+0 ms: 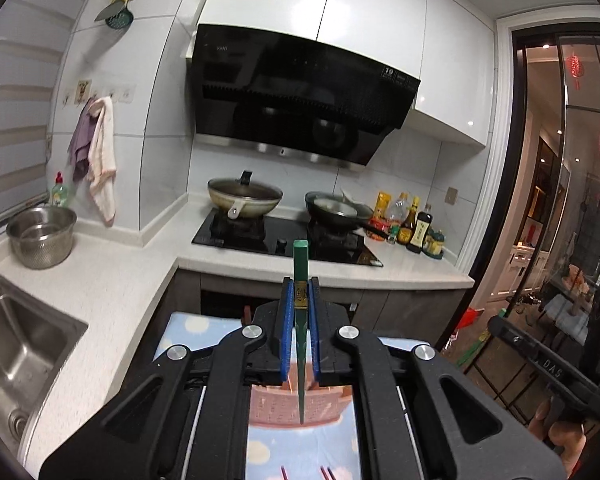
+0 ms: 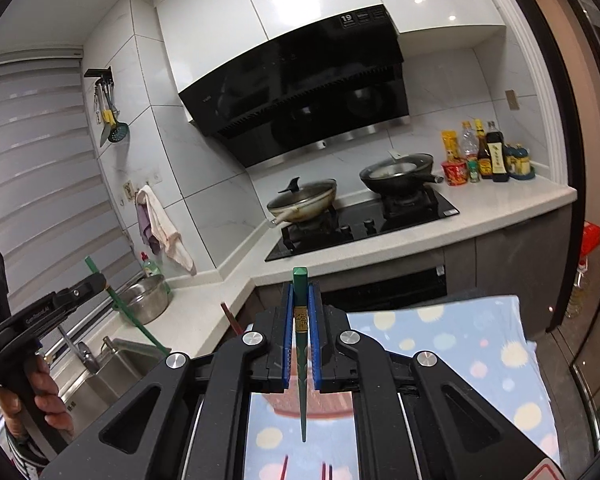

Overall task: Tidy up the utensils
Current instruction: 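Lift both green chopsticks and carry them down into the pink holder, then open both tools to release the green chopsticks in the holder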

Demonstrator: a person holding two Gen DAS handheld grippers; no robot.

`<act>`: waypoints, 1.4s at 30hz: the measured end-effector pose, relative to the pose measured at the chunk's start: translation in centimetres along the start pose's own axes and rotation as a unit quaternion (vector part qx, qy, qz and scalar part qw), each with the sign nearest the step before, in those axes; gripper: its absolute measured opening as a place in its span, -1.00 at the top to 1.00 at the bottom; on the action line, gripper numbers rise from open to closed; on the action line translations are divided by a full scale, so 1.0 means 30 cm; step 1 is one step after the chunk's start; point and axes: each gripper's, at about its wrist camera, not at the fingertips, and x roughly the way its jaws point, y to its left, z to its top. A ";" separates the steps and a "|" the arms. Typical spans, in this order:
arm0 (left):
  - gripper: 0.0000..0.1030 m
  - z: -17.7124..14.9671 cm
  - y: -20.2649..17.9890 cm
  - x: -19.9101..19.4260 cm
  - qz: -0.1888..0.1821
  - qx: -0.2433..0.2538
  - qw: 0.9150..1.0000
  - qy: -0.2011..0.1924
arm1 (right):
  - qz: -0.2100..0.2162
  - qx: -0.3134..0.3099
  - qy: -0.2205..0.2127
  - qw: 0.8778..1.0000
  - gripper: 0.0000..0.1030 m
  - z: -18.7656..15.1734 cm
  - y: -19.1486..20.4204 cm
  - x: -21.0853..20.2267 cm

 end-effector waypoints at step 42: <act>0.27 -0.190 0.122 0.497 0.056 -0.009 0.994 0.092 | -0.039 0.007 0.066 0.997 0.64 -0.123 -0.047 0.517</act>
